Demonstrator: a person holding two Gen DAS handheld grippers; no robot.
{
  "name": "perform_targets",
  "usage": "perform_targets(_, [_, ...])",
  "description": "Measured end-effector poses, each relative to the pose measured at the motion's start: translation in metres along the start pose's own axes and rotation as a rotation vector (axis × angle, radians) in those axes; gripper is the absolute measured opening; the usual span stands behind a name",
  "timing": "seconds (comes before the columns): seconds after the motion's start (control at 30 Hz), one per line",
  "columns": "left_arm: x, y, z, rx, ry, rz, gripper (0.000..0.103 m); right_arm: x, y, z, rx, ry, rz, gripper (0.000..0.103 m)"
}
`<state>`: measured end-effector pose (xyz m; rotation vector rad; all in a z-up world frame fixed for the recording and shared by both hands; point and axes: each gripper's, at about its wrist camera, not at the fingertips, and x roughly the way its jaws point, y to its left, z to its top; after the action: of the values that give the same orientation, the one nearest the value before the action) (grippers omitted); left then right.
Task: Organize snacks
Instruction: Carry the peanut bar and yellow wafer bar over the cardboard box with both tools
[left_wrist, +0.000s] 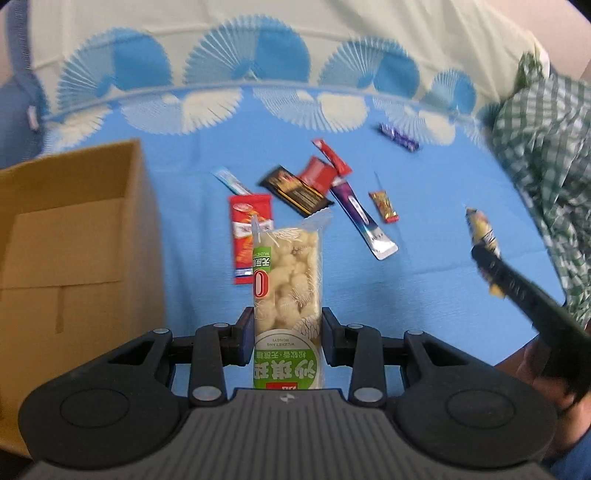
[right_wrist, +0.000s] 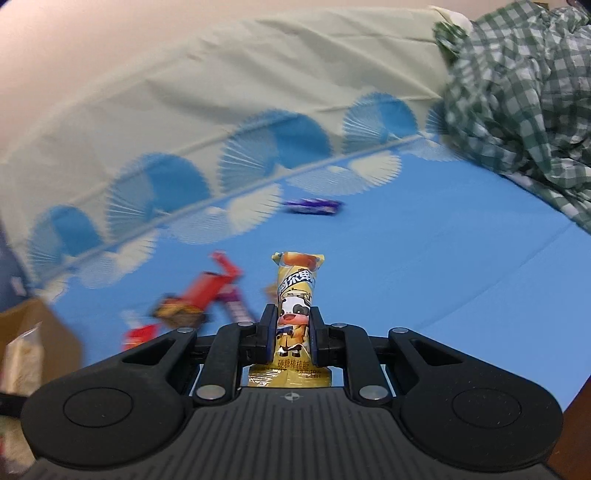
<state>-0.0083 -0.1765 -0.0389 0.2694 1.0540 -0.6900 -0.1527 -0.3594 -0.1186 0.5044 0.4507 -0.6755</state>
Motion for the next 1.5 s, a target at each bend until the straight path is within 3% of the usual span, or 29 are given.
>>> perform_targets(0.4, [-0.136, 0.096, -0.093, -0.118, -0.116, 0.129, 0.04, -0.146, 0.143, -0.063, -0.106, 0.022, 0.355, 0.018])
perform_targets(0.67, [-0.194, 0.149, -0.156, -0.181, -0.199, 0.193, 0.039, -0.21, 0.207, -0.103, -0.208, 0.071, 0.478, 0.018])
perform_targets(0.97, [-0.218, 0.172, -0.186, -0.215, -0.256, 0.182, 0.039, -0.249, 0.241, -0.115, -0.299, 0.034, 0.476, 0.018])
perform_targets(1.5, [-0.214, 0.196, -0.179, -0.254, -0.261, 0.177, 0.039, -0.229, 0.258, -0.114, -0.359, 0.064, 0.444, 0.018])
